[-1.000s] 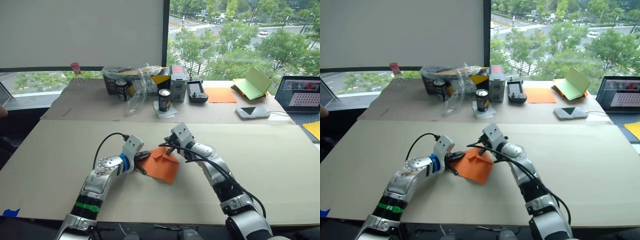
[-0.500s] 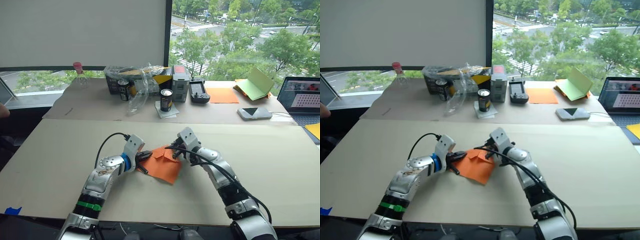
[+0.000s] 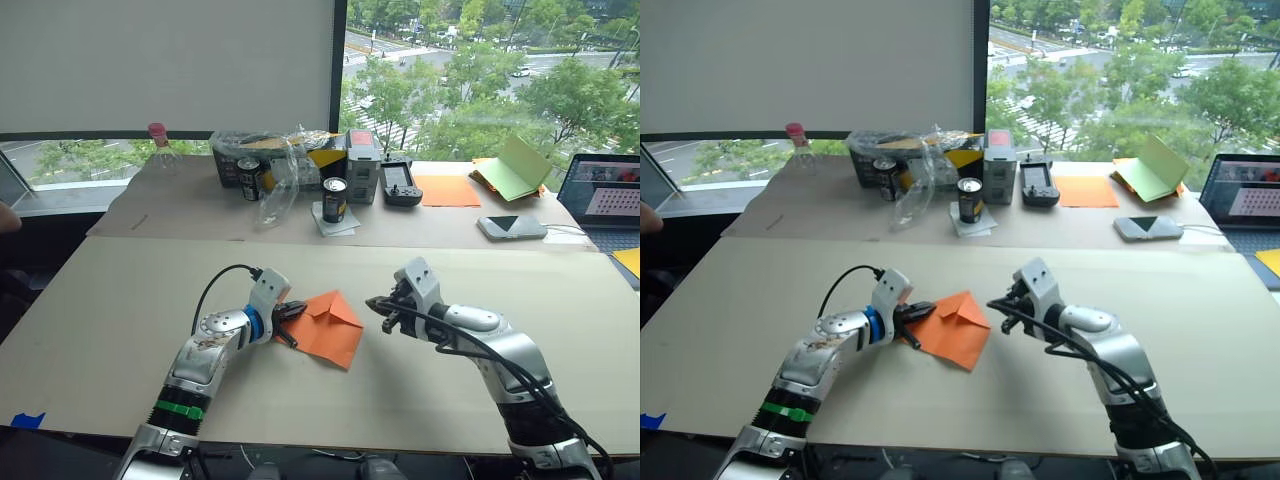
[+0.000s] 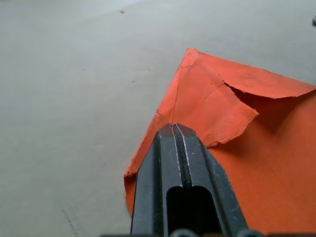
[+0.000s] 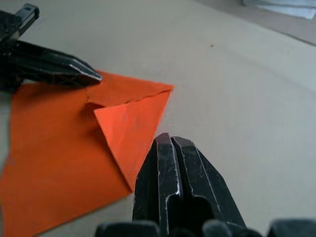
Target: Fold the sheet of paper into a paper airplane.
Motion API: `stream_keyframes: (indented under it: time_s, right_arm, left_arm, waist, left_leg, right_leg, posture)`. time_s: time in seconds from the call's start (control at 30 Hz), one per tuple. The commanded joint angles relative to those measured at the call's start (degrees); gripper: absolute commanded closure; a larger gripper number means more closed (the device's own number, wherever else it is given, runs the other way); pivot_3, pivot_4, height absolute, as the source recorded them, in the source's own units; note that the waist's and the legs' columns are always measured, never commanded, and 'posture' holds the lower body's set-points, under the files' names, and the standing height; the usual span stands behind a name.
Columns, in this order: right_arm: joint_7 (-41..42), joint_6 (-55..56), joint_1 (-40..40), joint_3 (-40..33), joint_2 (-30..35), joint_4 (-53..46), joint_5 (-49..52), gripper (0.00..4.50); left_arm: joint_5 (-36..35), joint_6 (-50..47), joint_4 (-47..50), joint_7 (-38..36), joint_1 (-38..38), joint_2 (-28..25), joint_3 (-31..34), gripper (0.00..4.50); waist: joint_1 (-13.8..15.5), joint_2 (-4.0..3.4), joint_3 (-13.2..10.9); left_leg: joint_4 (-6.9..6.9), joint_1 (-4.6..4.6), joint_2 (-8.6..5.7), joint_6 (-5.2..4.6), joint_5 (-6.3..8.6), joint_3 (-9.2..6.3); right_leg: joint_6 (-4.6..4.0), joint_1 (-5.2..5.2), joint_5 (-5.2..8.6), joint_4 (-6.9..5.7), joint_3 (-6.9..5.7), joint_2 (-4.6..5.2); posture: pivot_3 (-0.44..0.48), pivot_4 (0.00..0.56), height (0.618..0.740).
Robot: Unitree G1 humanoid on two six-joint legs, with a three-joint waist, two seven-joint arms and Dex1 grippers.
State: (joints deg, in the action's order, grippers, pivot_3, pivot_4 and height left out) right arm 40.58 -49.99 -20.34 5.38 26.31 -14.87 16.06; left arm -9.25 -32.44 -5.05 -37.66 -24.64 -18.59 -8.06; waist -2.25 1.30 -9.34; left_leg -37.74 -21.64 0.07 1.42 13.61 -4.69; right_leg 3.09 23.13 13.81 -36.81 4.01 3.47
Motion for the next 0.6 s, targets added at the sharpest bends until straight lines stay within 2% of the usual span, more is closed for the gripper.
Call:
stream_keyframes:
  time_s: [0.03, 0.3, 0.4, 0.6]
  right_arm:
    - [-0.4, -1.6, 0.7, -0.6, -0.3, -3.7, 2.7, 4.5]
    - [-2.2, 5.9, 2.0, 4.0, 4.8, -0.4, -4.6, 4.5]
    - [-3.1, 11.6, 0.3, 4.5, 5.1, 2.7, -7.3, 4.5]
    - [-1.8, 14.7, -1.1, 5.1, 5.2, 5.0, -8.6, 4.5]
  left_arm:
    - [0.4, -0.8, -2.2, -0.7, 0.7, 0.6, -2.1, 4.48]
    - [0.6, -0.4, -2.8, -1.2, 0.1, 0.9, -2.2, 4.48]
    - [0.6, 0.1, -3.0, -1.4, -0.1, 1.3, -2.4, 4.48]
    - [-0.8, 3.3, -3.4, -2.7, -0.8, 3.1, -2.0, 4.48]
  waist:
    - [0.0, 0.0, 0.0]
    - [0.3, 0.01, 0.0]
    - [0.2, 0.02, 0.0]
    - [0.4, 0.03, 0.0]
  left_leg:
    - [0.0, 0.0, 0.01, 0.0, 0.0, 0.0]
    - [0.0, -0.1, -0.03, 0.0, 0.0, 0.02]
    - [0.0, -0.08, -0.02, 0.0, 0.0, 0.02]
    - [0.0, -0.15, -0.02, 0.0, 0.0, 0.02]
  right_leg:
    - [0.01, 0.0, 0.01, 0.0, 0.0, -0.01]
    - [0.07, 0.02, 0.04, 0.12, 0.0, 0.03]
    - [0.07, 0.02, 0.04, 0.12, -0.01, 0.03]
    - [0.07, 0.04, 0.04, 0.17, -0.01, 0.03]
  posture:
    - [0.0, 0.15, 0.732]
    - [0.0, 0.15, 0.732]
    - [0.0, 0.15, 0.732]
    - [0.0, 0.15, 0.732]
